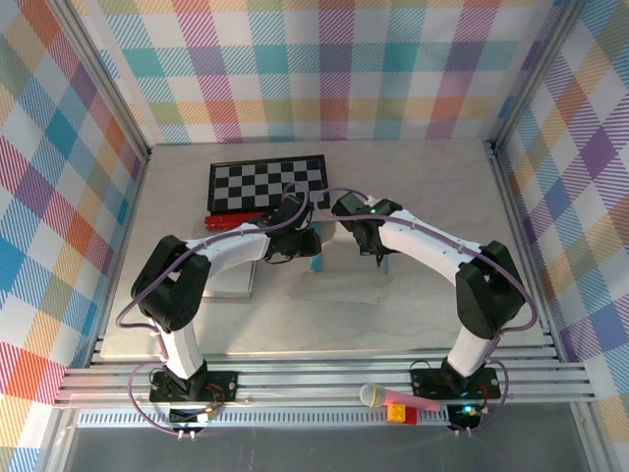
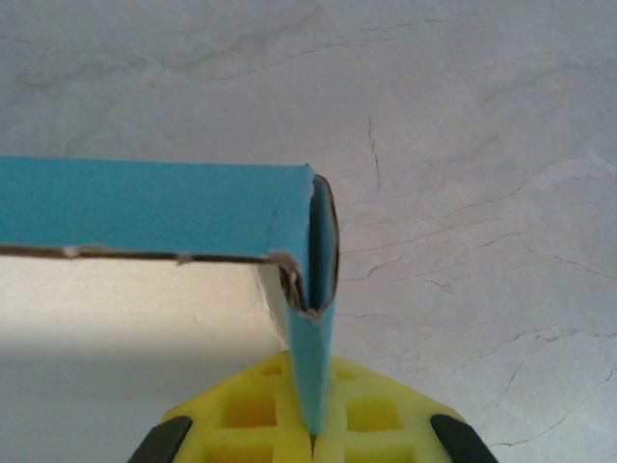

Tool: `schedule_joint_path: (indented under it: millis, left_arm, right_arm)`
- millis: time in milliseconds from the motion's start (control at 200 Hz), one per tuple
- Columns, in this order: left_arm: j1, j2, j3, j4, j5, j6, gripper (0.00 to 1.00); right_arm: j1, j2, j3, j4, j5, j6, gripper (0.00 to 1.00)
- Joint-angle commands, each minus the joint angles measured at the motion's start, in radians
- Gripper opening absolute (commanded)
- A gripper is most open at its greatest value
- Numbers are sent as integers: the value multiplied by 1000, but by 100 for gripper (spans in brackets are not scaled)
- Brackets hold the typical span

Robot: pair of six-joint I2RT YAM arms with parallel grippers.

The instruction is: Fold the paper box

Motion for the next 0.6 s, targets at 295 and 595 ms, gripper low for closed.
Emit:
schedule_joint_path:
  millis: [295,595]
  left_arm:
    - [-7,41,-11,35,-47,64,22]
    - [-19,54,12,6,-122,66,0]
  right_arm:
    - [-3,-16,-31,55,-74,-53,0]
    - [-10,10,-21,44,-78,-48,0]
